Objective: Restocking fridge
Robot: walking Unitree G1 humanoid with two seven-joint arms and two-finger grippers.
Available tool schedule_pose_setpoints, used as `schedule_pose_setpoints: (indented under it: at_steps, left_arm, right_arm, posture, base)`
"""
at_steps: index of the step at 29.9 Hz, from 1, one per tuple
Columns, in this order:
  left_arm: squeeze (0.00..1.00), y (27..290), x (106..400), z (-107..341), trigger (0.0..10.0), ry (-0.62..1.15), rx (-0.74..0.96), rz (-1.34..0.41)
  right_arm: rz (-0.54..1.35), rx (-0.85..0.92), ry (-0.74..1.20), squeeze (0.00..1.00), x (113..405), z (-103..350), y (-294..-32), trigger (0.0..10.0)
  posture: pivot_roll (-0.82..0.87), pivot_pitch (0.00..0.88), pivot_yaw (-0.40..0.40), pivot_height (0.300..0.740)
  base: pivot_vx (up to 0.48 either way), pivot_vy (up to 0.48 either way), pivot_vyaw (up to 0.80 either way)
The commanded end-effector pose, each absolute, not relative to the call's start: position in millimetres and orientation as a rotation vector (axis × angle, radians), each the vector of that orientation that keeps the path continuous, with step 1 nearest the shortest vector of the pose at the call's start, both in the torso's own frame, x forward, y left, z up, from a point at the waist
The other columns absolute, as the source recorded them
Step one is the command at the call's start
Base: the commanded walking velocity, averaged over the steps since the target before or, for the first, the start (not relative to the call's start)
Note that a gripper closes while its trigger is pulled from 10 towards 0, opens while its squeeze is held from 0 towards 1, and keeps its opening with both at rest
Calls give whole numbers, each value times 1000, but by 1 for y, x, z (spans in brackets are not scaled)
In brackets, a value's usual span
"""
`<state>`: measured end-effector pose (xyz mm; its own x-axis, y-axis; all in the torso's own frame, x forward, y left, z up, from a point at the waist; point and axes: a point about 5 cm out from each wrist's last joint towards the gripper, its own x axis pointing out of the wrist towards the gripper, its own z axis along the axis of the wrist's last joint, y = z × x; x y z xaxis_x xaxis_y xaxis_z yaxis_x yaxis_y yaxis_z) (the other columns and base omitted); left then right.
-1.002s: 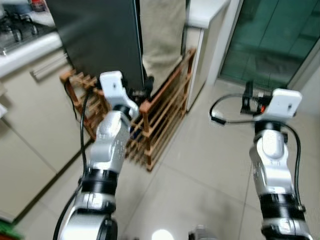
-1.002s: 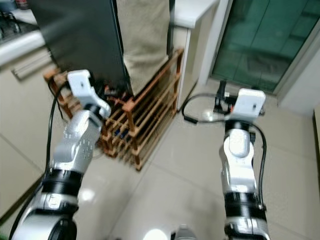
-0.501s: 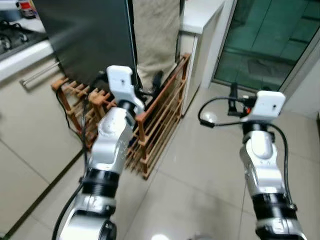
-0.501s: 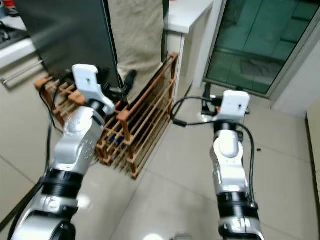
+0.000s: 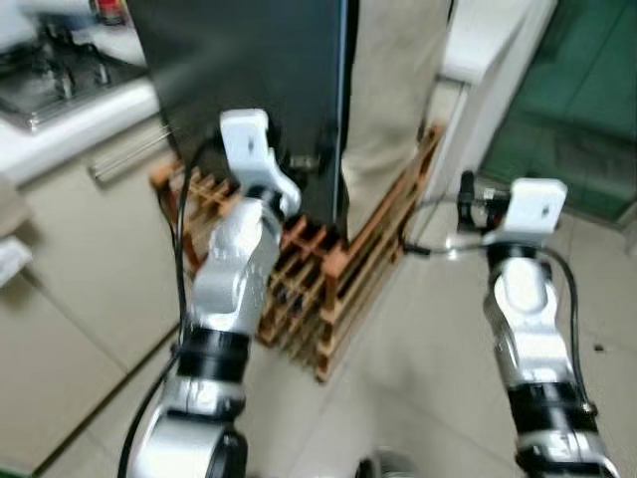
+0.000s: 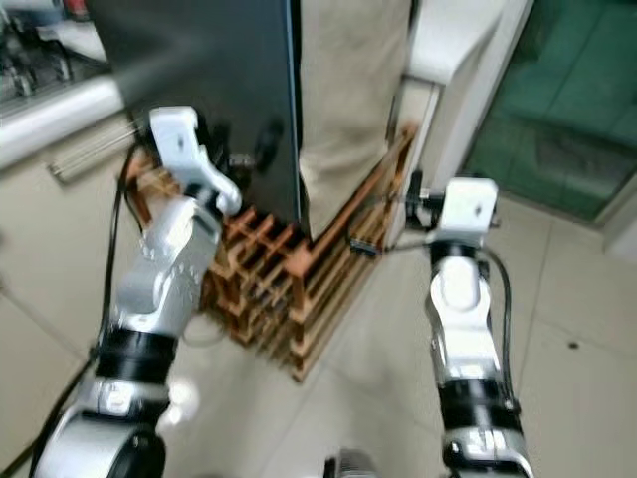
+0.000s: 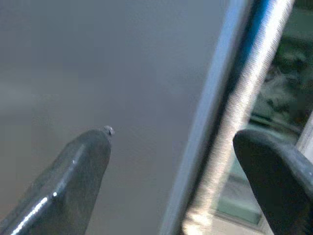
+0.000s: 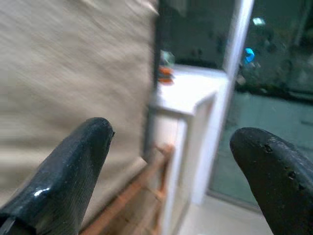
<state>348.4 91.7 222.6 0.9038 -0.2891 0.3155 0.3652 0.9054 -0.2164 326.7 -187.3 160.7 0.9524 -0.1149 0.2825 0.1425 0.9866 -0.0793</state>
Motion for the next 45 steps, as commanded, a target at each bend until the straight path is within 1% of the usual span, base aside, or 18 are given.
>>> schedule_pose_setpoints:
  at_steps: [1,2,3,4,5,7,11,18,24,26,29,32,39,42,45]
  left_arm:
    - [0,95,349,220,10000,-256,-255,-334]
    - [0,92,349,218,10000,-236,-244,-356]
    - [0,92,349,218,10000,-236,-244,-356]
    - [0,86,350,215,10000,-215,-213,-385]
    - [0,86,350,215,10000,-215,-213,-385]
    - [0,86,352,213,10000,-201,-190,-388]
    - [0,88,354,209,10000,-184,-173,-357]
    - [0,86,353,206,10000,-167,-188,-354]
    - [0,86,352,204,10000,-170,-177,-320]
    - [0,85,353,203,10000,-176,-192,-293]
    - [0,83,354,206,10000,-185,-225,-276]
    - [0,81,356,207,10000,-186,-222,-255]
    - [0,64,372,221,10000,-192,-207,-244]
    - [0,62,376,224,10000,-190,-201,-239]
    - [0,61,385,230,10000,-193,-170,-189]
  right_arm:
    - [-133,-91,-289,0,325,160,-183,10000]
    - [-182,-96,-290,0,323,161,-190,10000]
    - [-182,-96,-290,0,323,161,-190,10000]
    - [-274,-101,-269,0,319,158,-204,10000]
    - [-274,-101,-269,0,319,158,-204,10000]
    - [-315,-123,-231,0,315,152,-213,10000]
    - [-342,-119,-216,0,307,147,-223,10000]
    - [-336,-132,-222,0,304,149,-221,10000]
    - [-285,-118,-217,0,307,149,-217,10000]
    - [-241,-127,-225,0,313,154,-211,10000]
    - [-187,-155,-250,0,317,162,-203,10000]
    - [-178,-168,-269,0,317,166,-202,10000]
    - [-196,-181,-280,0,312,170,-210,10000]
    - [-197,-183,-277,0,310,170,-211,10000]
    - [-199,-188,-263,0,304,167,-214,10000]
  posture:
    - [-105,0,23,711]
    - [-105,0,23,711]
    - [-105,0,23,711]
    - [-107,0,26,711]
    - [-107,0,26,711]
    - [-113,0,31,711]
    - [-136,0,48,711]
    - [-140,0,43,711]
    - [-127,0,5,711]
    - [-120,0,-19,711]
    - [-126,0,-32,711]
    - [-132,0,-36,711]
    - [-162,0,-41,711]
    - [-178,0,-36,711]
    - [-201,0,-25,711]
  base:
    - [0,0,0]
    - [0,0,0]
    - [0,0,0]
    - [0,0,0]
    - [0,0,0]
    - [0,0,0]
    - [0,0,-800]
    - [0,0,-800]
    - [0,0,-794]
    - [0,0,0]
    - [0,0,0]
    - [0,0,0]
    - [0,0,0]
    - [0,0,0]
    - [0,0,0]
